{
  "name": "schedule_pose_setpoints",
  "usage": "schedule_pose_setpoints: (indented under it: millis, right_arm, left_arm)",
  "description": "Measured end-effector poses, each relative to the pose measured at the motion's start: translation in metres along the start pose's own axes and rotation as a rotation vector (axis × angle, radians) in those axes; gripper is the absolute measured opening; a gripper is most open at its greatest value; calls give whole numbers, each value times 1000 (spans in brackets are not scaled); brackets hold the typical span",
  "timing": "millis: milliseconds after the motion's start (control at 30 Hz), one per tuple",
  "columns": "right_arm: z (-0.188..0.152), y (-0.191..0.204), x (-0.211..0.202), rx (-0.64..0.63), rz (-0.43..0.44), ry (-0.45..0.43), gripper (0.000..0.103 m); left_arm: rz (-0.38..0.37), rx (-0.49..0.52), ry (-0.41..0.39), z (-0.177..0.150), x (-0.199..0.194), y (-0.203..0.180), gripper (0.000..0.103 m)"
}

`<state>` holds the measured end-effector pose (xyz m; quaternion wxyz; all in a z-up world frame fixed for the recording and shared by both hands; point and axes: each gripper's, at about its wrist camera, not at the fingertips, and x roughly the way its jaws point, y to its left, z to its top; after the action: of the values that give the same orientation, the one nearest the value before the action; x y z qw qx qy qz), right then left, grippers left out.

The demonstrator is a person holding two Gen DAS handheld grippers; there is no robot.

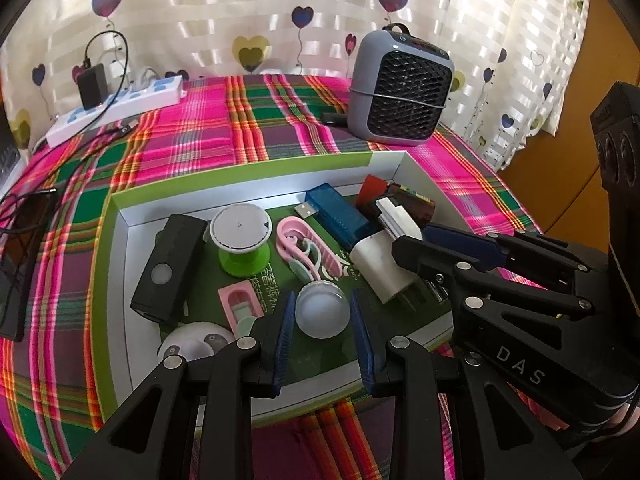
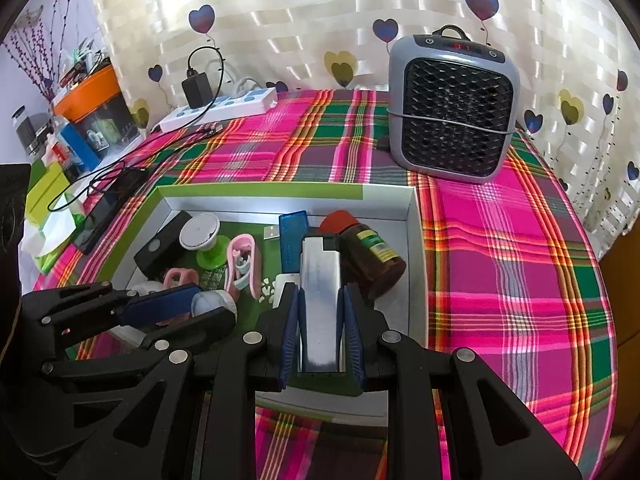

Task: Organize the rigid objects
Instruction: 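Lower the white cap into the box with the left tool while the right tool lowers the silver bar, then open the left tool on the white cap while the right tool releases the silver bar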

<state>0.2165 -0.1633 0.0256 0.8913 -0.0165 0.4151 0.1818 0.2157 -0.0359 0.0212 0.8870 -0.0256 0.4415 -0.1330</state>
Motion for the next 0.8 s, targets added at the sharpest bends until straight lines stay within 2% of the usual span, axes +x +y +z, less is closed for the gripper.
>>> schedule_pose_setpoints:
  millis: [800]
  right_arm:
    - [-1,0,2,0,7,10,24]
  left_arm:
    - [0,0,2,1,0,1,27]
